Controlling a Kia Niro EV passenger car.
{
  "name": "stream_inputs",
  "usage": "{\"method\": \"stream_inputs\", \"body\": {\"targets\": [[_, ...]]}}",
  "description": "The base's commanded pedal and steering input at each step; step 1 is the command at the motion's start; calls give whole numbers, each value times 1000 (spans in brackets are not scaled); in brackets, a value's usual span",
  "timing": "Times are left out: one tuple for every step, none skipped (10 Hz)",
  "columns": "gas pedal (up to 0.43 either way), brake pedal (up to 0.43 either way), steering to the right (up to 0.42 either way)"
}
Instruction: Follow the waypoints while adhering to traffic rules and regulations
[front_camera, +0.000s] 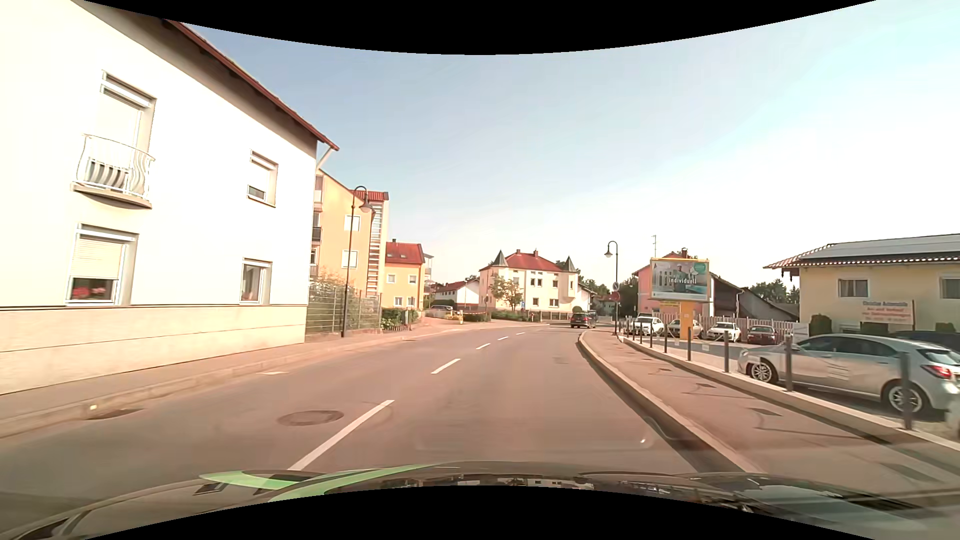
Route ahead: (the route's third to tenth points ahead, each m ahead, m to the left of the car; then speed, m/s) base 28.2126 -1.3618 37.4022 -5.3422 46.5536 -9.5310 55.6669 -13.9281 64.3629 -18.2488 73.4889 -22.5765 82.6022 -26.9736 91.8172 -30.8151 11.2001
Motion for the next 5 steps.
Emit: {"method": "stream_inputs", "body": {"targets": [[59,0,45],[59,0,45],[59,0,45],[59,0,45],[59,0,45]]}}
